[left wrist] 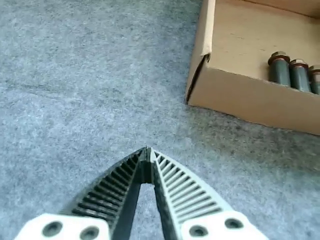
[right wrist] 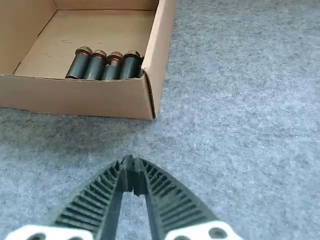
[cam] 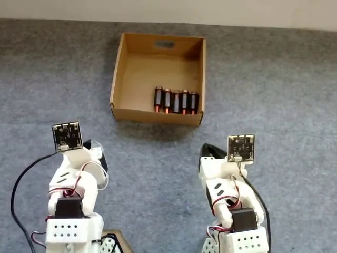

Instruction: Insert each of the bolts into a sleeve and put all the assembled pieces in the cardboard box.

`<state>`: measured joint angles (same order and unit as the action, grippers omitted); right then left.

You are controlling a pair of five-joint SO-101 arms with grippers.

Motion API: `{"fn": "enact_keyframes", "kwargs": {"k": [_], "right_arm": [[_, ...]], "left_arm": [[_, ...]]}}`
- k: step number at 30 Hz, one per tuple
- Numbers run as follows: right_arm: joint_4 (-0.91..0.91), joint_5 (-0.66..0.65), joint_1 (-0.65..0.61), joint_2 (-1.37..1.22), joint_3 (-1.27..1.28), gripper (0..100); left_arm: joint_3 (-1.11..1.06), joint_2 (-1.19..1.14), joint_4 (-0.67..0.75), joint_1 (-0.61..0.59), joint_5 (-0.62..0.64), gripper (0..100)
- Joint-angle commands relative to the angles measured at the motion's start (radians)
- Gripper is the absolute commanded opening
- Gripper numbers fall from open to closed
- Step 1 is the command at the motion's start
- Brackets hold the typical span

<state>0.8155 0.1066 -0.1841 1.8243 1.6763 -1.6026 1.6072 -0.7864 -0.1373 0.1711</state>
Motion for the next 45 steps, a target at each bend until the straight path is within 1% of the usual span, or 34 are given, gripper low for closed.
{"fn": "enact_keyframes", "kwargs": {"k": [1,4,7,10,15,21,23,28,30,33,39,41,43,45], "right_arm": [[-0.012,-0.009,0.012,0.005,0.140,0.6],[-0.012,-0.009,0.012,0.005,0.140,0.6],[-0.012,-0.009,0.012,0.005,0.140,0.6],[-0.012,-0.009,0.012,0.005,0.140,0.6],[-0.012,-0.009,0.012,0.005,0.140,0.6],[-0.012,-0.009,0.012,0.005,0.140,0.6],[-0.012,-0.009,0.012,0.005,0.140,0.6],[-0.012,-0.009,0.012,0.005,0.140,0.6],[-0.012,-0.009,0.012,0.005,0.140,0.6],[-0.012,-0.009,0.012,0.005,0.140,0.6],[-0.012,-0.009,0.012,0.005,0.140,0.6],[-0.012,-0.009,0.012,0.005,0.140,0.6],[-0.012,-0.009,0.012,0.005,0.140,0.6],[-0.012,-0.009,0.012,0.005,0.140,0.6]], "left_arm": [[-0.035,0.102,0.000,0.022,-0.009,1],[-0.094,0.245,-0.005,0.041,-0.011,1],[-0.091,0.194,0.002,0.038,-0.011,1],[-0.093,0.205,0.002,0.038,-0.011,1],[-0.093,0.211,-0.005,0.044,-0.123,1],[-0.093,0.211,-0.017,0.056,-0.209,1],[-0.093,0.211,-0.087,0.053,-0.235,1],[-0.093,0.213,-0.431,0.053,-0.241,1],[-0.093,0.213,-0.508,0.054,-0.241,1],[-0.093,0.213,-0.532,0.054,-0.239,1],[-0.093,0.213,-0.534,0.053,-0.235,1],[-0.093,0.213,-0.534,0.030,-0.233,1],[-0.093,0.213,-0.529,-0.008,-0.187,1],[-0.093,0.213,-0.535,-0.028,-0.109,1]]}}
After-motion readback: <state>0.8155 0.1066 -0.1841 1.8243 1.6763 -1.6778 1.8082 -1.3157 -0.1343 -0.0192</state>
